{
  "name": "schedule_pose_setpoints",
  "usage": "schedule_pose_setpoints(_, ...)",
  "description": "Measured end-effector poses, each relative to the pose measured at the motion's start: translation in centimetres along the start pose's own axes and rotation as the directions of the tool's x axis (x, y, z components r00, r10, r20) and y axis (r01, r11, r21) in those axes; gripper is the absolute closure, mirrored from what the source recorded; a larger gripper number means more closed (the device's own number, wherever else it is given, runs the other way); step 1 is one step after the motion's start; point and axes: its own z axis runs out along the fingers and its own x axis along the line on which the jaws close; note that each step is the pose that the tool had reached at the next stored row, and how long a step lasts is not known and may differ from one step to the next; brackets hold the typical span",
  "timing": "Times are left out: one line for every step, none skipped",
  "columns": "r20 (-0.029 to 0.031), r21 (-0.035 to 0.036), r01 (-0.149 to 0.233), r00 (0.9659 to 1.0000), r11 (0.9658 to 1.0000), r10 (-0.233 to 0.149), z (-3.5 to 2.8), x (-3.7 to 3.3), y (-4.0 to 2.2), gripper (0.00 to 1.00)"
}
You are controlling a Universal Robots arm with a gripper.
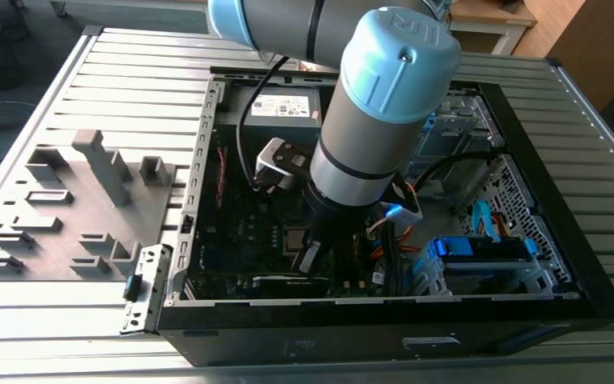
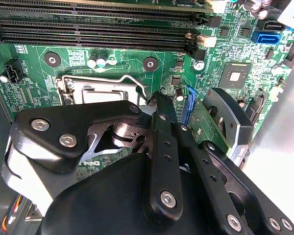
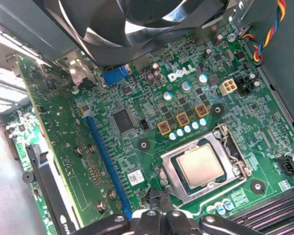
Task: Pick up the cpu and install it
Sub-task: 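Install the first cpu locking lever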
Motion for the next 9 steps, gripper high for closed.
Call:
schedule_pose_setpoints(0.0000,0.0000,0.000,1.0000,1.0000,0.000,0.04,0.00,0.00,0.89)
schedule_pose_setpoints(-0.0001,0.0000,0.000,1.0000,1.0000,0.000,0.06,-0.01,0.00,0.89)
schedule_pose_setpoints(0.0000,0.0000,0.000,1.0000,1.0000,0.000,0.08,-0.03,0.00,0.89)
schedule_pose_setpoints(0.0003,0.0000,0.000,1.0000,1.0000,0.000,0.10,-0.05,0.00,0.89)
schedule_pose_setpoints(0.0005,-0.0001,0.000,1.0000,1.0000,0.000,0.10,-0.06,0.00,0.89)
schedule_pose_setpoints(0.0015,-0.0007,0.000,1.0000,1.0000,0.000,0.10,-0.08,0.00,0.89)
schedule_pose_setpoints(0.0017,-0.0007,0.000,1.0000,1.0000,0.000,0.09,-0.11,-0.02,0.89)
schedule_pose_setpoints(0.0018,-0.0008,0.000,1.0000,1.0000,0.000,0.09,-0.15,-0.06,0.89)
schedule_pose_setpoints(0.0017,-0.0008,0.000,1.0000,1.0000,0.000,0.07,-0.19,-0.11,0.89)
